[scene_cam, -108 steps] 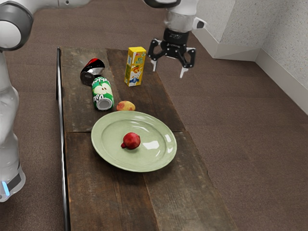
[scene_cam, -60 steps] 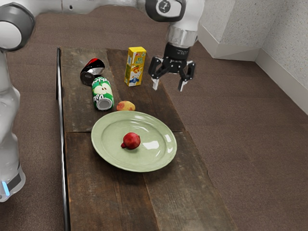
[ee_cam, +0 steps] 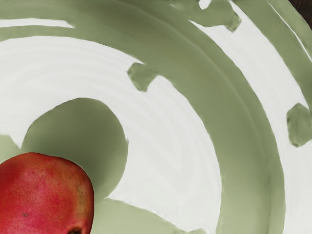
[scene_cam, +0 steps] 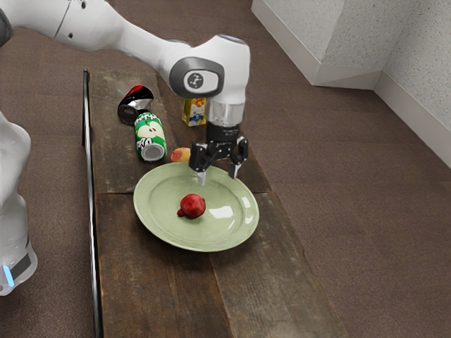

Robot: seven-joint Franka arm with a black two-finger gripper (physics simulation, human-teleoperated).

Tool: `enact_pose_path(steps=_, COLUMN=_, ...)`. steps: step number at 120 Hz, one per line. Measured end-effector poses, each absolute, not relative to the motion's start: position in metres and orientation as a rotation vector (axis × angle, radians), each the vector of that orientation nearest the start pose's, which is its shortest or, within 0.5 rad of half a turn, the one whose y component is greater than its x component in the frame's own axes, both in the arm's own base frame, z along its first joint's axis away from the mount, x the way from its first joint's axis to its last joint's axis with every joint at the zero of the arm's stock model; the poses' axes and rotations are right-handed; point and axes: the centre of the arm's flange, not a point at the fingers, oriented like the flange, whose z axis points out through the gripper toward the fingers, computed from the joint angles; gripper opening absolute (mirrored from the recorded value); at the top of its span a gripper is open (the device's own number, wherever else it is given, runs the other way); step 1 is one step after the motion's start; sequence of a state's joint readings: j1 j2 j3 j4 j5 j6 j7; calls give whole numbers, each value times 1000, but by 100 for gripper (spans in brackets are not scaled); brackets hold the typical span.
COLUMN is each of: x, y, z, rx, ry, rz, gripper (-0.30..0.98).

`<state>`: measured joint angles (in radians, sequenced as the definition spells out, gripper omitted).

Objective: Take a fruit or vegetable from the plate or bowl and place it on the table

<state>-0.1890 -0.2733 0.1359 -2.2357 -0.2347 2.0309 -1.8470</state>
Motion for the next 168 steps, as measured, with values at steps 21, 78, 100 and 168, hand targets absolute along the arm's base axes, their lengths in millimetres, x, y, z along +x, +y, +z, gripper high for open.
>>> enact_pose_path(steps=21, x=480, y=-38, z=486, rx=1651, ry=2364, rz=-222, gripper=69)
enact_pose_path(steps=78, x=430, y=-47, z=479, rx=1617, ry=2342, rz=-201, gripper=69)
enact_pose_path(steps=100, x=412, y=-51, z=473, rx=1594, ry=2346, rz=-221, gripper=69)
enact_pose_path(steps=168, x=418, y=-48, z=435, rx=1537, ry=2403, rz=-286, gripper=69)
